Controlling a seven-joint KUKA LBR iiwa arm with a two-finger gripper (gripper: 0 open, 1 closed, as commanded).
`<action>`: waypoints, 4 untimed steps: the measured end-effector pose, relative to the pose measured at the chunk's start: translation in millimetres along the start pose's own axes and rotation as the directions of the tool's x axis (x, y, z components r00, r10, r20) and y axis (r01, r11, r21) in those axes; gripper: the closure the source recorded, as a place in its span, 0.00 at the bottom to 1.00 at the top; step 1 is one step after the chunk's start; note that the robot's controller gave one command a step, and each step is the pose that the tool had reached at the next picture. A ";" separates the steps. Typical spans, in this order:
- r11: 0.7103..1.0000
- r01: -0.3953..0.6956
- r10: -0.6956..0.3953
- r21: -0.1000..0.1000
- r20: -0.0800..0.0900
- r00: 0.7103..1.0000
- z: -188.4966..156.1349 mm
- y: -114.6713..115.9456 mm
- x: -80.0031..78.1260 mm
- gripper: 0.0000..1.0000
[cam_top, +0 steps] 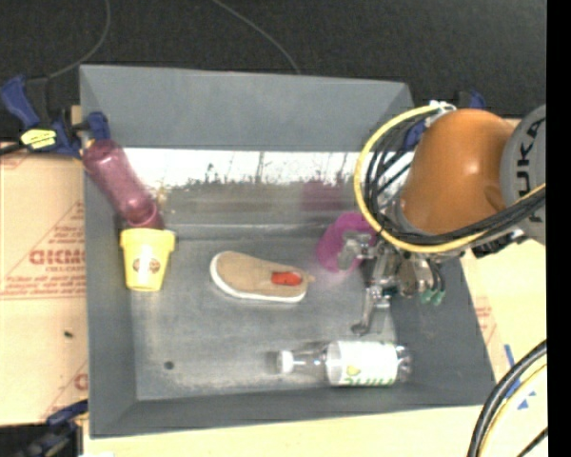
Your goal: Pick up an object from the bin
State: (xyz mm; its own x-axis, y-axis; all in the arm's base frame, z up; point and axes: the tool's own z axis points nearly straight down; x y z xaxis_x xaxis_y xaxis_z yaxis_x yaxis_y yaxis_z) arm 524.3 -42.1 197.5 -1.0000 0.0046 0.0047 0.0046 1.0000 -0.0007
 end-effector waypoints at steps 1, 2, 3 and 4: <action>1.000 0.002 -0.002 0.001 0.008 1.000 -4.4 0.0 -1.5 0.00; 0.976 0.218 -0.218 0.002 0.007 0.976 84.6 -17.9 31.6 0.00; 0.979 0.205 -0.205 0.004 0.009 0.979 54.7 -45.6 48.1 0.00; 0.960 0.281 -0.281 0.002 0.005 0.960 82.7 -37.5 52.7 0.00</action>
Offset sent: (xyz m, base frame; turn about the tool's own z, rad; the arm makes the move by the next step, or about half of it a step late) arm -0.0495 -0.0256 -0.1275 -0.3190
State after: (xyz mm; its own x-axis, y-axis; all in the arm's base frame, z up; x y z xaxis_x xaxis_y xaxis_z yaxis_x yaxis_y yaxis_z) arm 471.0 -79.5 115.1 -0.9611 -0.2761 -0.0005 -0.2761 0.9611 -0.0013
